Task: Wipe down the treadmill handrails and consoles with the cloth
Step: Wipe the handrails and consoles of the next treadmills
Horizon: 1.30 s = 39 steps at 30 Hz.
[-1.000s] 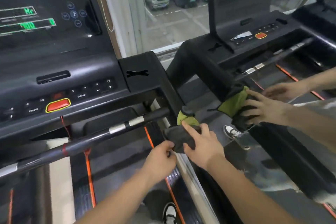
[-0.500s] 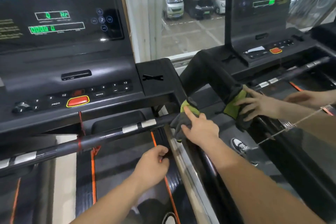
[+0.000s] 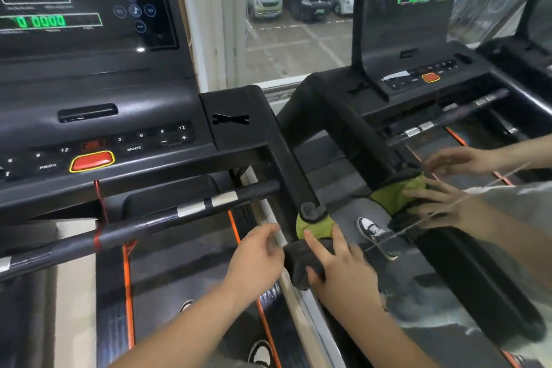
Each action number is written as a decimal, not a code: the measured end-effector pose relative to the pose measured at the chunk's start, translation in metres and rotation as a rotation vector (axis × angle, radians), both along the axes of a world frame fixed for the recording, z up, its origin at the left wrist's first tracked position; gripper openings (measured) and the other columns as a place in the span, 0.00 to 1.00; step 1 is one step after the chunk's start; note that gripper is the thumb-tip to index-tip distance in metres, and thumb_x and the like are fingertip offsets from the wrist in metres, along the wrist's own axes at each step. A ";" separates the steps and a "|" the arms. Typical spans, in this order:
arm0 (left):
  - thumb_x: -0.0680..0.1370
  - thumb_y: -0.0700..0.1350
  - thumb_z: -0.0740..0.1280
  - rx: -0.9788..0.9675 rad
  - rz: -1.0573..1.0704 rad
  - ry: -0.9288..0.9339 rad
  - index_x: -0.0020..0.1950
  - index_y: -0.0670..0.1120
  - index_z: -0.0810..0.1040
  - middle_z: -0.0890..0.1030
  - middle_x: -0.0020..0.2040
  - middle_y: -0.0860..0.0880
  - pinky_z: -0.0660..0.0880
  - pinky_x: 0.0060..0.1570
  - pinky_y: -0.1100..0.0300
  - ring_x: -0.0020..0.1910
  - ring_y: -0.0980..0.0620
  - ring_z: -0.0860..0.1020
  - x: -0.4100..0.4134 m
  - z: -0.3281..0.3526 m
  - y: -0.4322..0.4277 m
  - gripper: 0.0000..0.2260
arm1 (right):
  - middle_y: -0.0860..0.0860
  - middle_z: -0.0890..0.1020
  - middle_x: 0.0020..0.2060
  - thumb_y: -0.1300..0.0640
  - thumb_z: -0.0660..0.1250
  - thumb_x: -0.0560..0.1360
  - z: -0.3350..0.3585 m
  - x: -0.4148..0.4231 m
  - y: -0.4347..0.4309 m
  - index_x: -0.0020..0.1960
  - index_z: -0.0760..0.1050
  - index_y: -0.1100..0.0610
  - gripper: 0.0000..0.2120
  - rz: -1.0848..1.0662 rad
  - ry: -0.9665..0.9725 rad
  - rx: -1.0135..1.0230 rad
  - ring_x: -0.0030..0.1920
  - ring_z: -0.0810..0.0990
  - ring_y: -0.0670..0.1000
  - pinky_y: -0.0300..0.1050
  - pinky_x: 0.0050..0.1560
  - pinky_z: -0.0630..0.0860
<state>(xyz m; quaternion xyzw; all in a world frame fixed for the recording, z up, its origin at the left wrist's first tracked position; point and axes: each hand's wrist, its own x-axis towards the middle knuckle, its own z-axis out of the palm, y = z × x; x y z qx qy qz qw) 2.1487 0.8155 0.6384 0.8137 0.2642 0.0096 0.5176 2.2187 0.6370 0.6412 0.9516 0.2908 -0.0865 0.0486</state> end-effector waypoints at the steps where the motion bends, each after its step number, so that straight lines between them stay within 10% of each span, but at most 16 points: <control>1: 0.78 0.38 0.66 -0.002 -0.015 0.002 0.68 0.47 0.77 0.79 0.63 0.52 0.71 0.65 0.65 0.62 0.56 0.77 0.004 -0.001 0.001 0.18 | 0.59 0.71 0.75 0.38 0.72 0.70 0.001 -0.001 0.000 0.76 0.64 0.32 0.37 0.008 0.000 -0.025 0.57 0.79 0.62 0.56 0.44 0.82; 5: 0.77 0.39 0.66 -0.017 -0.012 -0.016 0.67 0.48 0.79 0.80 0.62 0.53 0.72 0.67 0.62 0.62 0.56 0.78 0.016 -0.004 0.015 0.18 | 0.58 0.58 0.80 0.36 0.57 0.81 0.017 0.018 0.026 0.80 0.39 0.31 0.35 -0.004 0.107 -0.068 0.68 0.71 0.61 0.54 0.57 0.78; 10: 0.78 0.37 0.67 0.002 0.003 -0.030 0.64 0.47 0.79 0.81 0.59 0.52 0.73 0.64 0.62 0.59 0.54 0.79 0.029 0.001 0.043 0.16 | 0.54 0.79 0.61 0.32 0.53 0.80 0.027 0.079 0.082 0.80 0.42 0.31 0.34 -0.122 0.146 0.138 0.58 0.81 0.59 0.54 0.54 0.78; 21: 0.76 0.39 0.67 0.020 -0.091 0.036 0.44 0.53 0.79 0.83 0.43 0.54 0.78 0.52 0.55 0.44 0.53 0.82 0.043 -0.001 0.033 0.08 | 0.42 0.77 0.70 0.37 0.68 0.78 0.018 0.081 0.041 0.77 0.63 0.33 0.30 -0.361 0.603 0.647 0.72 0.74 0.47 0.41 0.72 0.69; 25: 0.74 0.37 0.67 -0.053 -0.094 0.043 0.37 0.51 0.79 0.80 0.32 0.58 0.74 0.40 0.58 0.33 0.57 0.76 0.035 -0.012 0.000 0.10 | 0.38 0.78 0.68 0.37 0.67 0.78 0.031 0.025 -0.027 0.77 0.61 0.31 0.30 -0.378 0.537 0.517 0.69 0.75 0.43 0.33 0.62 0.68; 30: 0.73 0.31 0.66 -0.055 -0.028 0.001 0.35 0.50 0.75 0.77 0.30 0.58 0.70 0.37 0.67 0.31 0.61 0.72 0.024 -0.023 -0.021 0.14 | 0.46 0.80 0.65 0.33 0.59 0.80 0.035 -0.001 -0.045 0.81 0.46 0.32 0.34 -0.250 0.417 0.266 0.64 0.79 0.51 0.47 0.61 0.74; 39: 0.76 0.38 0.66 -0.160 0.239 -0.054 0.48 0.49 0.80 0.83 0.42 0.46 0.77 0.49 0.57 0.40 0.50 0.79 -0.010 -0.021 -0.002 0.07 | 0.56 0.77 0.69 0.30 0.54 0.79 0.023 0.108 0.084 0.80 0.44 0.31 0.34 -0.233 0.441 0.332 0.66 0.77 0.62 0.56 0.63 0.75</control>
